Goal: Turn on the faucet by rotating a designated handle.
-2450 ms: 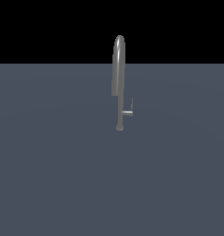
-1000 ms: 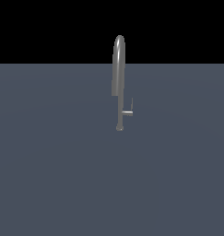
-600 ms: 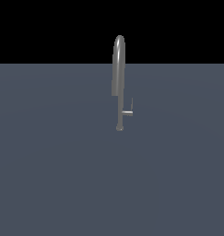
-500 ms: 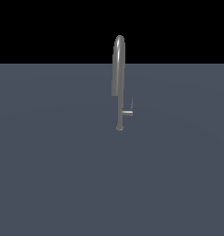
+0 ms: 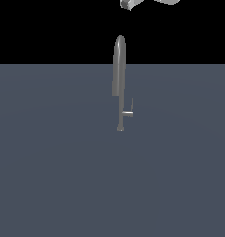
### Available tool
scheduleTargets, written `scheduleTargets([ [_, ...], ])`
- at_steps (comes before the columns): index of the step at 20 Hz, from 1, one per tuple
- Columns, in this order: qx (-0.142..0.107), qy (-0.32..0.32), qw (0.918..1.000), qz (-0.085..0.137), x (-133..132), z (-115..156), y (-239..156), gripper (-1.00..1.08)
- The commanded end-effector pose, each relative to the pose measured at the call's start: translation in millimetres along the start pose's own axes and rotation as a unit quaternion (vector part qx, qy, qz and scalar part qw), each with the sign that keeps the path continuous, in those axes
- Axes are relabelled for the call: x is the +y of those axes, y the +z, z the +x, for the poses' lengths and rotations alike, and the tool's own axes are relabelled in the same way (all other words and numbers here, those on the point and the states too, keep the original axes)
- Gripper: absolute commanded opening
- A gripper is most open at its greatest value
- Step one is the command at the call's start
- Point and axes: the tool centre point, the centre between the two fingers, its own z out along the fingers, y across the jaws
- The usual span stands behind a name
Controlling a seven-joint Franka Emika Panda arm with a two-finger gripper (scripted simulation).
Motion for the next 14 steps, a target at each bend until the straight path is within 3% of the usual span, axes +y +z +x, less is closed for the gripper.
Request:
scheduleTargets([
  [1, -0.019, 0.022, 0.9993, 0.022, 0, 19, 2, -1.0],
  [8, -0.075, 0.087, 0.9897, 0.086, 4, 72, 11, -1.0],
  [14, -0.127, 0.149, 0.9698, 0.146, 13, 120, 26, -1.0],
])
